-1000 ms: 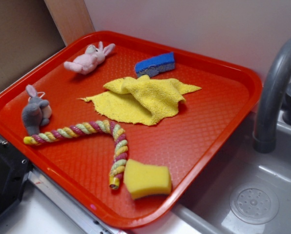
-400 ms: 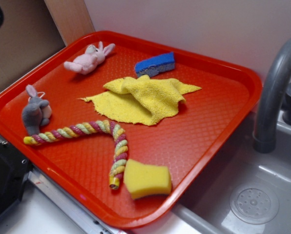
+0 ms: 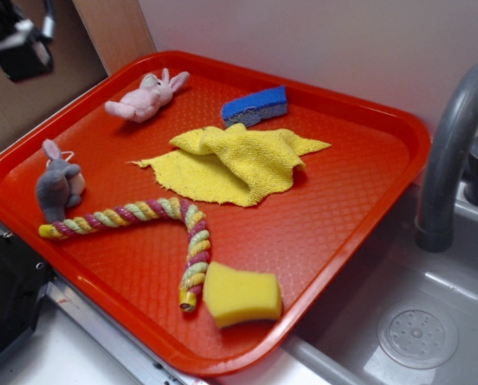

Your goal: Grab the gray animal.

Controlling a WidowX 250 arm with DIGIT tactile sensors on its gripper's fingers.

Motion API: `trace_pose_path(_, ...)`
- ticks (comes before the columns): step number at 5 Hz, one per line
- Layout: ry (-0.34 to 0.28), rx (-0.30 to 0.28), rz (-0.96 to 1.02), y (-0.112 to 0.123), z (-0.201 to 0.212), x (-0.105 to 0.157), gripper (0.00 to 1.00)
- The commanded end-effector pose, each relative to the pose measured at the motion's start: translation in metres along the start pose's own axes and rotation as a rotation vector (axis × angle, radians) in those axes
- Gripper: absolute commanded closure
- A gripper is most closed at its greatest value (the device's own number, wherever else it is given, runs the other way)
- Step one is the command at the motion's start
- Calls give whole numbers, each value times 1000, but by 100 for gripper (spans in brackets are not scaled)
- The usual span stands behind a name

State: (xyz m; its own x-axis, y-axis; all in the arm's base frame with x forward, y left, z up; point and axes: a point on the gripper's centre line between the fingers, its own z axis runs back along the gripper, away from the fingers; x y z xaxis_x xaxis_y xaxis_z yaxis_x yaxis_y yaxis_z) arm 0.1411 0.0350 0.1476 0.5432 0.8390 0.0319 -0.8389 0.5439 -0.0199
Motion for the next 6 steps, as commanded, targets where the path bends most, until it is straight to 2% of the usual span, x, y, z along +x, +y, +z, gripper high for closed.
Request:
trace_pose_path(1,-84,108,4,9,-47,33,0)
trace_pose_path(2,-68,174,-24,15,-68,38,0)
trace_pose_path(3,-59,241,-68,27,-100,31,0)
trace_pose_path(4,-85,243,-113,27,-109,13,0)
trace_pose_path(6,-42,237,-172,35,-128,-19,0)
